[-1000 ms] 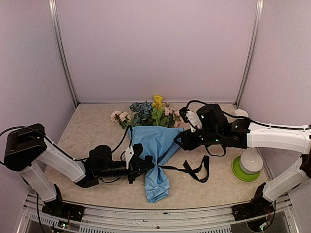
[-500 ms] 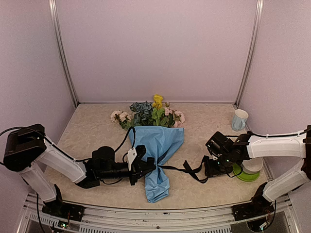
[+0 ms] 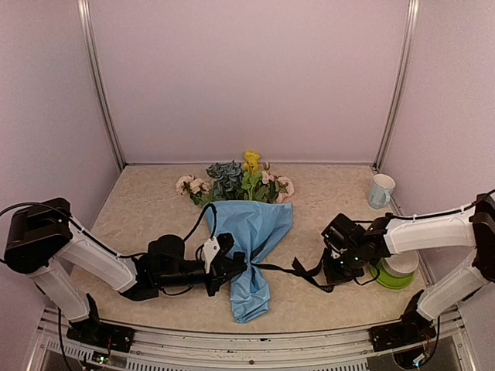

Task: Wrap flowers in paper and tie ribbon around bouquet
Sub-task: Pick up the right side of the half-tied ribbon from the center of the board, then place the right side of the half-tied ribbon at the center of the board.

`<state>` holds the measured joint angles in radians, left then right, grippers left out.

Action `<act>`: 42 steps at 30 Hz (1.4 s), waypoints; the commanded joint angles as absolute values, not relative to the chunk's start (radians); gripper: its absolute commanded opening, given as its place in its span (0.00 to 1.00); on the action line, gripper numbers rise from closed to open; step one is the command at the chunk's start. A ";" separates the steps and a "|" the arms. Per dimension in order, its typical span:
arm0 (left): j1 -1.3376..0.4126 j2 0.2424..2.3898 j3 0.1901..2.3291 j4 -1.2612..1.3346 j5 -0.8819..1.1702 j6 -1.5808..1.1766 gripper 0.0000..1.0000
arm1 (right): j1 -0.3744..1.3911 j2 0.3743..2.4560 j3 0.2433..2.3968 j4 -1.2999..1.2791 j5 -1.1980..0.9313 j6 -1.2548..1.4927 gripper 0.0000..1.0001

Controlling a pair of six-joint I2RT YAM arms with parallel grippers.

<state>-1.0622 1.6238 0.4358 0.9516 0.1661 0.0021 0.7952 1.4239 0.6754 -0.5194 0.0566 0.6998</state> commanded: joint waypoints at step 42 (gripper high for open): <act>-1.181 1.583 0.403 0.943 -0.017 0.088 0.00 | 1.091 2.304 2.299 -0.444 -0.373 0.309 1.00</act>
<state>-1.1740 1.5837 0.3996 0.9478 -0.0101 0.0807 1.0763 2.2948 2.2551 -0.4030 -0.3462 0.3592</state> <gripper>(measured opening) 0.008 0.884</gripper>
